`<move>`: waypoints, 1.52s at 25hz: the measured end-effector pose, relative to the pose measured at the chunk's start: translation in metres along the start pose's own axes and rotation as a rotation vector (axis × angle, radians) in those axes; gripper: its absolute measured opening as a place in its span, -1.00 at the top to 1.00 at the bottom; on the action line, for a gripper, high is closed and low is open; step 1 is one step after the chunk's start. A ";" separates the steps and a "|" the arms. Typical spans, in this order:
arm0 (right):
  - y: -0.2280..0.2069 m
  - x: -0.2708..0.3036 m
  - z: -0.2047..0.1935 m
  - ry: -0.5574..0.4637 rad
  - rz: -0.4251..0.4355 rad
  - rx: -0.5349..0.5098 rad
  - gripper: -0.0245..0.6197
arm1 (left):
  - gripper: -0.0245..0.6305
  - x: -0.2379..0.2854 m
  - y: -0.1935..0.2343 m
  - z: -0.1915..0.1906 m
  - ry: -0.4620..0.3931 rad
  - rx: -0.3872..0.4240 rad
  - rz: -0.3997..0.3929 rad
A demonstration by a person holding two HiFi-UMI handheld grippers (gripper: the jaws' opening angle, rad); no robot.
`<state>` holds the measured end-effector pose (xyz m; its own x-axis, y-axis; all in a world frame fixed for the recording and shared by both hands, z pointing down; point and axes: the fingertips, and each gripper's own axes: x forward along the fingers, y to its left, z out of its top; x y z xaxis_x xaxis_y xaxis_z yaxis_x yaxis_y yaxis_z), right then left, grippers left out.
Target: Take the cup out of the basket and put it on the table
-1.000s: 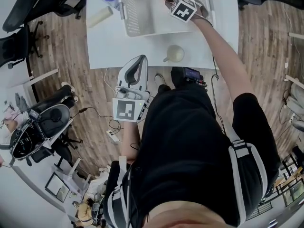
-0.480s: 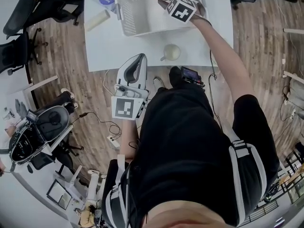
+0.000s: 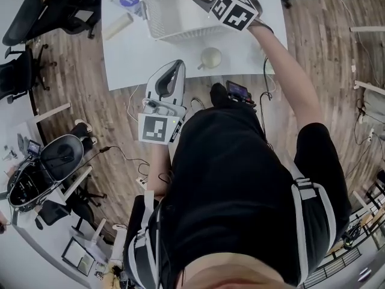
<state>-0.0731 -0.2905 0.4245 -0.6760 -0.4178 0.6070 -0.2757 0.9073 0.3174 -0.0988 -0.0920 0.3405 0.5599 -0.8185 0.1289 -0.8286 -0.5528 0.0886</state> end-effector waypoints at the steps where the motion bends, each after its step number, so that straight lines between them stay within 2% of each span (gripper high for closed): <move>1: 0.004 -0.010 0.006 -0.012 -0.009 -0.001 0.83 | 0.86 -0.002 -0.003 0.001 -0.004 0.002 -0.010; 12: 0.061 -0.106 0.050 -0.113 -0.120 0.025 0.83 | 0.86 -0.044 -0.029 0.009 -0.052 0.017 -0.091; 22: 0.151 -0.151 0.062 -0.149 -0.193 0.084 0.83 | 0.86 -0.102 -0.049 -0.002 -0.043 0.009 -0.195; 28: 0.184 -0.182 0.065 -0.155 -0.231 0.093 0.83 | 0.86 -0.113 -0.071 -0.003 -0.041 0.029 -0.256; 34: 0.203 -0.209 0.069 -0.205 -0.253 0.084 0.83 | 0.86 -0.114 -0.081 0.000 -0.054 0.037 -0.249; 38: 0.214 -0.228 0.076 -0.314 -0.264 0.059 0.83 | 0.86 -0.110 -0.084 0.000 -0.051 0.036 -0.229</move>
<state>-0.0302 0.0021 0.2984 -0.7501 -0.6099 0.2558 -0.4997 0.7760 0.3849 -0.0906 0.0449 0.3189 0.7331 -0.6775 0.0597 -0.6801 -0.7293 0.0749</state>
